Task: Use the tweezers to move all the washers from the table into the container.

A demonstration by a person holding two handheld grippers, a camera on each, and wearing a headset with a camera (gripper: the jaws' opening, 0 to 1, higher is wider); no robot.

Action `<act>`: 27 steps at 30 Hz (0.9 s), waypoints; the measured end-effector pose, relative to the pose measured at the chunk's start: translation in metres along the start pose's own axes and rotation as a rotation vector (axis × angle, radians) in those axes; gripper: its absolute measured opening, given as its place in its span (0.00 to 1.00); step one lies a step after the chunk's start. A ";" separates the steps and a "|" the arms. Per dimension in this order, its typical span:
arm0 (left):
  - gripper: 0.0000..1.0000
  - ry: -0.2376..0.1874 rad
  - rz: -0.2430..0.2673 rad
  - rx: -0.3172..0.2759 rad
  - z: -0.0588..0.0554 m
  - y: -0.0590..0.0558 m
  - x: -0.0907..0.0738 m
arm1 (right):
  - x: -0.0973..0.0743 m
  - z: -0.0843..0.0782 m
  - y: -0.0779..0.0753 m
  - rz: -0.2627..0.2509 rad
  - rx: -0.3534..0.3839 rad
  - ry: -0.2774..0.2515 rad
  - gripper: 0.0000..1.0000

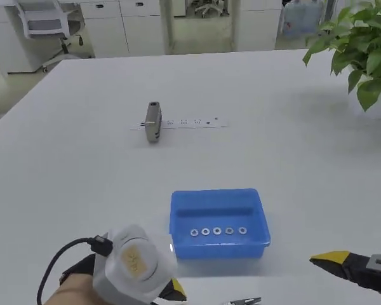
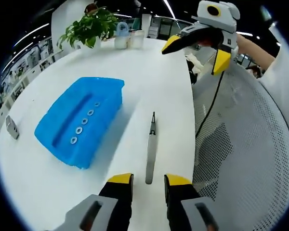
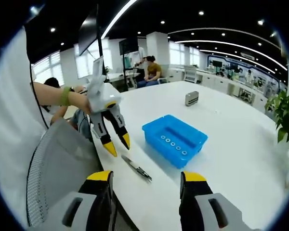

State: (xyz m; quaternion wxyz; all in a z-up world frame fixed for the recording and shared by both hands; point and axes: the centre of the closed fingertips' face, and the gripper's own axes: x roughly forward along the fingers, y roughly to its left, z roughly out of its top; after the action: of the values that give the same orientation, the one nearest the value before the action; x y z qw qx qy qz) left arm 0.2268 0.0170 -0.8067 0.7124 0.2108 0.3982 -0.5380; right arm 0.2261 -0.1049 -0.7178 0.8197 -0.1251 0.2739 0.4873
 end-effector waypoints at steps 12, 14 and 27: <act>0.64 -0.451 0.250 -0.232 0.054 0.001 -0.079 | -0.015 0.019 -0.028 -0.199 0.062 -0.190 0.80; 0.69 -0.511 0.304 -0.254 0.058 0.006 -0.090 | -0.019 0.020 -0.031 -0.214 0.056 -0.197 0.84; 0.93 -0.750 0.564 -0.342 0.060 0.011 -0.146 | -0.048 0.047 -0.047 -0.305 0.032 -0.341 0.99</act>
State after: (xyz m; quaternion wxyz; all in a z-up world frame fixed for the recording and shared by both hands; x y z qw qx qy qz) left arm 0.2424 0.0646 -0.6563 0.9486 -0.0174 0.1248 -0.2904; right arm 0.2642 -0.1409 -0.6554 0.9202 -0.0679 0.1172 0.3674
